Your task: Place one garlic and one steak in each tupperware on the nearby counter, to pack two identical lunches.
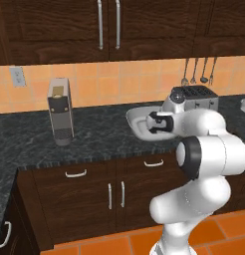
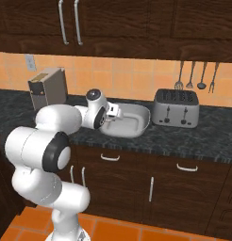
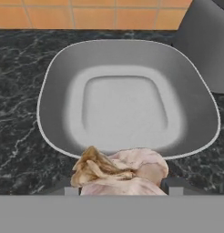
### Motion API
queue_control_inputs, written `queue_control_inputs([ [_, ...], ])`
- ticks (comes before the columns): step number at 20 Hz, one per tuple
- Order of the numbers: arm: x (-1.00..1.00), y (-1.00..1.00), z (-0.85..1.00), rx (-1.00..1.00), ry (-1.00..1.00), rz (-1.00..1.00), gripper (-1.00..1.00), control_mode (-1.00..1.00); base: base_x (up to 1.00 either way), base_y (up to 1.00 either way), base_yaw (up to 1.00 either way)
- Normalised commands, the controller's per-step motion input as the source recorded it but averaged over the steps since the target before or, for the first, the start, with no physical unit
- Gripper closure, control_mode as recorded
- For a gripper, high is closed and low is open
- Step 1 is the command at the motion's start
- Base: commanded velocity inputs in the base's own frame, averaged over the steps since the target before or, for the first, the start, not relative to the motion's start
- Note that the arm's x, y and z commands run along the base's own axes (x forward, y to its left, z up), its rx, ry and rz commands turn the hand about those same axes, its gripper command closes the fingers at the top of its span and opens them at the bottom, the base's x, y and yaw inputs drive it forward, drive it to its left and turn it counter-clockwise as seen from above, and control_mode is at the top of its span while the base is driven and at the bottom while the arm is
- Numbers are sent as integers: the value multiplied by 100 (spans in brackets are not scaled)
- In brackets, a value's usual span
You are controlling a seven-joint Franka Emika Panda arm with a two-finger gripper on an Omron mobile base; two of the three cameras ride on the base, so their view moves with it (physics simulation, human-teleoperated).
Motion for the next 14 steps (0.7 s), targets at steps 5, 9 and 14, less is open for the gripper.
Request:
queue_control_inputs([
  [5,24,0,-34,3,0,0,100,-100,0,0,0],
  [9,24,0,-11,0,0,0,100,-100,0,0,0],
  [14,24,0,0,0,0,0,100,-100,0,0,0],
])
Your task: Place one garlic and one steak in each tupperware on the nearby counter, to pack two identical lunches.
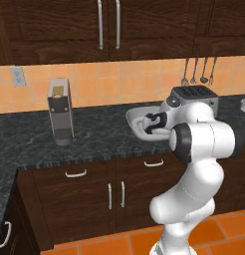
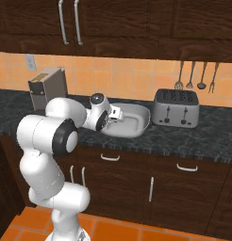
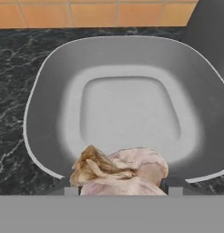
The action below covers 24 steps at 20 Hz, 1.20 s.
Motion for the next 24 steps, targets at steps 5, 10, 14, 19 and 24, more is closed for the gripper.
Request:
queue_control_inputs([
  [5,16,0,-4,0,0,0,100,-100,0,0,0],
  [10,11,0,-20,0,0,0,100,-100,0,0,0],
  [14,13,0,-19,0,0,0,100,-100,0,0,0],
  [19,11,0,-14,0,0,0,100,-100,0,0,0],
  [24,13,0,-3,0,4,0,-100,-100,0,0,0],
])
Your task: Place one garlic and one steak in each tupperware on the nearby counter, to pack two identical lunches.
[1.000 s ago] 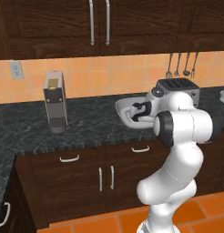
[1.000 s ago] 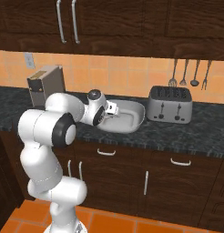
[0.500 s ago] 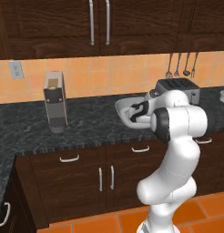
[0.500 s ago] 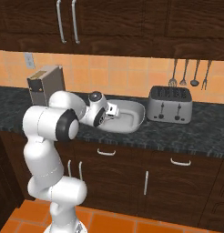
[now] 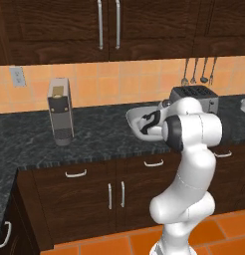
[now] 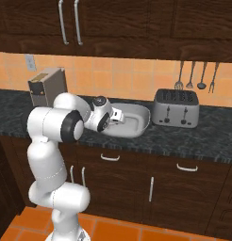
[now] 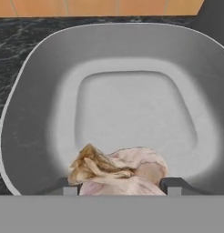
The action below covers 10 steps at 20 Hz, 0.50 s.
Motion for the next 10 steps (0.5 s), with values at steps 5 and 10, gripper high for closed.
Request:
queue_control_inputs([
  [5,6,0,-6,0,4,0,-100,-100,0,0,0],
  [10,0,0,-7,0,0,0,-100,-100,0,0,0],
])
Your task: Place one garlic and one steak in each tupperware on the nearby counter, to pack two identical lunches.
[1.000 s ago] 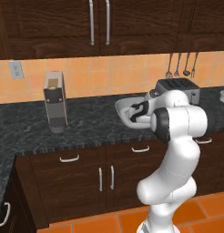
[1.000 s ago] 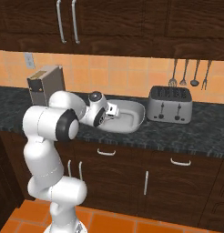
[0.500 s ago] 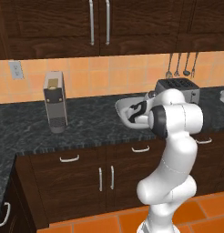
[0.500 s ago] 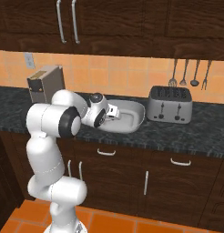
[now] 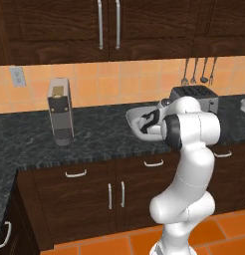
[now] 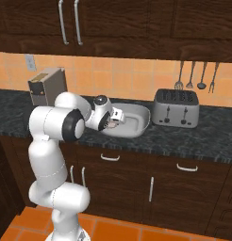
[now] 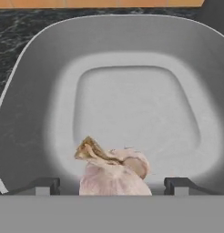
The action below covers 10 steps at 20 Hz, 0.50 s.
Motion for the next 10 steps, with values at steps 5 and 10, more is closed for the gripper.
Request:
queue_control_inputs([
  [5,0,0,-2,0,0,0,-100,-100,0,0,0],
  [10,0,0,1,0,0,0,-100,-100,0,0,0],
])
